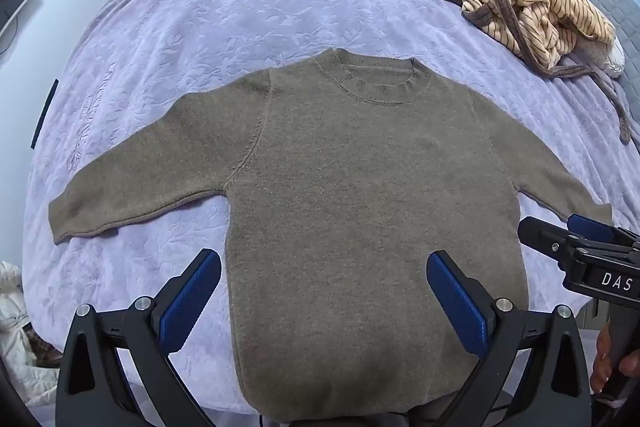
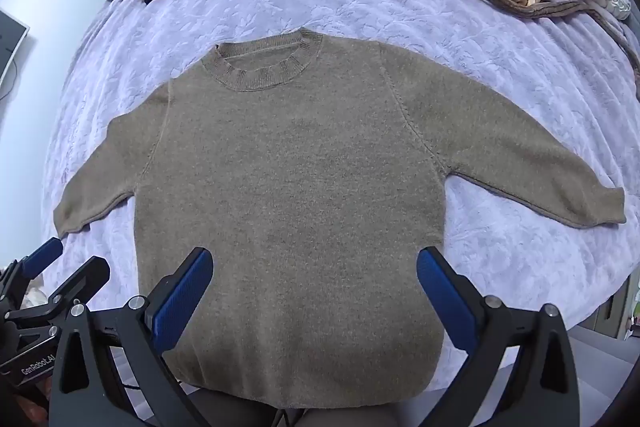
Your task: Fold small clothes
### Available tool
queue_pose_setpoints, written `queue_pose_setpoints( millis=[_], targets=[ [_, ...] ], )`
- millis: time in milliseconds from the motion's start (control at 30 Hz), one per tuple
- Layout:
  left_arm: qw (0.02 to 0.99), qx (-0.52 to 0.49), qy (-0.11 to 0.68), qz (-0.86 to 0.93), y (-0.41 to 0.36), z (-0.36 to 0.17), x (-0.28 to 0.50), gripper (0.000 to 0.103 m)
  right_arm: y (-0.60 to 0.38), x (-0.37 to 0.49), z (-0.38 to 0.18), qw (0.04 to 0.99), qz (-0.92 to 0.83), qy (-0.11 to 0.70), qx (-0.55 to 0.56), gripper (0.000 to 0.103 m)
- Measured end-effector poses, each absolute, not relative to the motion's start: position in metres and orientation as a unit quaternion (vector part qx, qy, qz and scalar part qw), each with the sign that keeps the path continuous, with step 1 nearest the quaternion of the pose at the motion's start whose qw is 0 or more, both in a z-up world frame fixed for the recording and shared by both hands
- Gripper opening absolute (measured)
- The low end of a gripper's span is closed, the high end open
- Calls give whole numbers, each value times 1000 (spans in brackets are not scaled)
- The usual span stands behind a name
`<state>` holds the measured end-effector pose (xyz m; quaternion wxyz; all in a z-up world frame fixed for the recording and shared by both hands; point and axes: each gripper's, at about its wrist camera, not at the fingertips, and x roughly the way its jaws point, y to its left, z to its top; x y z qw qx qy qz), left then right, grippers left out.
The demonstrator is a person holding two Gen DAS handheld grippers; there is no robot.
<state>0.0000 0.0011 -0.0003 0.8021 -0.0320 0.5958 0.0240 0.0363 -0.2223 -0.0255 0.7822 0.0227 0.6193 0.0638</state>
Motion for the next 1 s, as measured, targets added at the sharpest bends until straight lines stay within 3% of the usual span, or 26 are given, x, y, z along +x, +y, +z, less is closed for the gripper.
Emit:
queue_pose_setpoints(
  millis=[1000],
  targets=[
    [797, -41, 602, 23, 3, -9, -1, 103, -220, 39, -33, 776, 59, 628, 18, 102]
  ],
)
